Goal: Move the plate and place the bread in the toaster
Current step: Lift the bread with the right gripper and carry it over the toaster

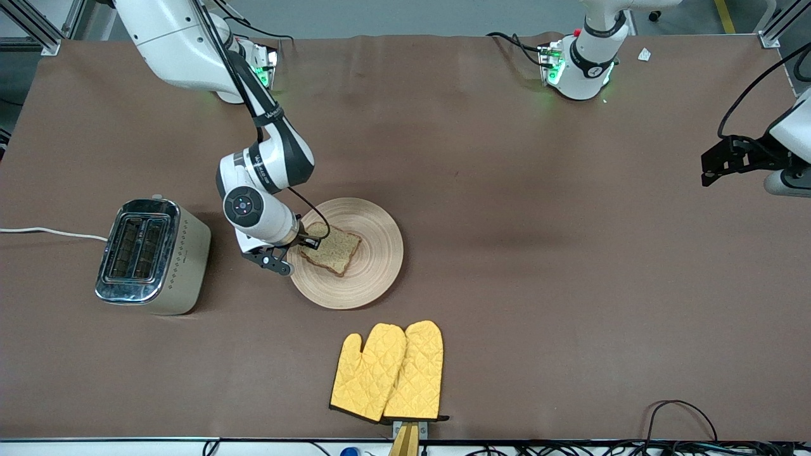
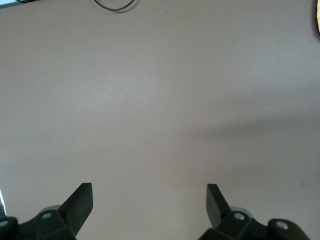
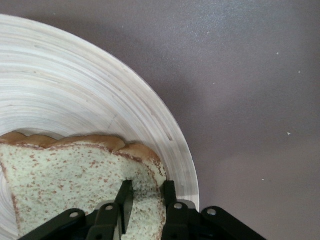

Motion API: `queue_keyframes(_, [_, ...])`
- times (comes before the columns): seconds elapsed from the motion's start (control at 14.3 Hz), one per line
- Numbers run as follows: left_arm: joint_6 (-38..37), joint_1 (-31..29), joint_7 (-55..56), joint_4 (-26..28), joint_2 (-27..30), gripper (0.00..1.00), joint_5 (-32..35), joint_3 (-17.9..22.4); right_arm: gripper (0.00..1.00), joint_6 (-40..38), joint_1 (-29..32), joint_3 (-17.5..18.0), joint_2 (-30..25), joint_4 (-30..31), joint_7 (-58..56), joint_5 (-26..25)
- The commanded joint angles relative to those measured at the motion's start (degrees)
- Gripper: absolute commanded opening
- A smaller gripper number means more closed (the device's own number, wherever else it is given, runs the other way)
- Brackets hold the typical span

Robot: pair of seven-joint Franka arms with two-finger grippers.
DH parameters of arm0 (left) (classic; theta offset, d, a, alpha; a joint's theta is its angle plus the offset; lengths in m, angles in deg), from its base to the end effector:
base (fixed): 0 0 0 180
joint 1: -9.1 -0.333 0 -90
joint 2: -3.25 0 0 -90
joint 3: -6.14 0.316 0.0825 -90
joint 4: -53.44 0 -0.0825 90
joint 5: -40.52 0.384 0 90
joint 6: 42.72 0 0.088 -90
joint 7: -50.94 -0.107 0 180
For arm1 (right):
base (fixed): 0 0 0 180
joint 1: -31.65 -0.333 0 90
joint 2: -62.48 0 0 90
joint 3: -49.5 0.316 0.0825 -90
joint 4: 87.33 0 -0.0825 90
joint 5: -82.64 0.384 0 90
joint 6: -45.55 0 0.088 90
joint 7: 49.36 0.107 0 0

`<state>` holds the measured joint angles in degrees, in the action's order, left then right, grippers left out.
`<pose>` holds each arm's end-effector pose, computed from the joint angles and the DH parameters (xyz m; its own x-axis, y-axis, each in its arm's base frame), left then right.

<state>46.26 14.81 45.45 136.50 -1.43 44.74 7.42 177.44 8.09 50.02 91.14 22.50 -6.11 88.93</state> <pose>0.5776 -0.0373 0.6340 0.9852 -0.1708 0.0144 -0.1692 -0.9826 -0.0771 0.5610 0.2530 0.2215 0.9062 -0.3995 -0.1386 -0.4001 -0.9161 0.0247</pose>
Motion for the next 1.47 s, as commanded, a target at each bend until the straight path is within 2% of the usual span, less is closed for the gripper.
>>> queue_keyframes(0.0, [0.2,0.2,0.0,1.0,0.6,1.0,-0.5,0.5,0.0,0.7,1.0,0.6,-2.2,2.3,-1.3,1.8])
queue_keyframes(0.14, [-0.5,-0.7,2.0,1.4,0.7,1.0,-4.9,0.6,0.0,0.0,1.2,0.6,-2.3,1.7,-1.5,3.6])
queue_keyframes(0.35, [-0.8,-1.5,3.9,1.2,0.7,1.0,-6.1,0.5,0.0,-6.1,1.2,0.5,-4.0,-1.5,-1.2,3.8])
queue_keyframes(0.49, [-0.3,-1.4,4.2,0.9,0.6,1.0,-5.5,0.5,0.0,-13.3,1.0,0.5,-6.1,-5.5,-1.2,3.7])
queue_keyframes(0.7, [-0.3,-1.5,4.5,0.8,0.3,1.0,-5.1,0.6,0.0,-24.0,1.0,0.2,-6.4,-14.8,-1.9,2.0])
queue_keyframes(0.77, [-0.6,-1.4,5.7,0.9,0.5,1.0,-5.1,0.4,0.0,-26.6,1.2,0.2,-6.4,-17.3,-2.8,-0.8])
queue_keyframes(0.98, [-1.1,-1.1,9.5,0.9,0.8,1.0,-5.1,-1.0,0.0,-34.3,1.7,0.1,-6.2,-23.2,-7.4,-14.0])
queue_keyframes(1.19, [-1.3,-1.4,8.8,0.8,0.8,1.0,-4.5,-1.2,0.0,-39.9,4.0,0.0,-6.3,-25.2,-15.2,-22.0])
queue_keyframes(1.4, [-1.2,-1.3,8.9,0.6,0.6,1.0,-3.7,-1.2,0.0,-46.4,6.2,-0.1,-6.4,-27.9,-18.2,-26.9])
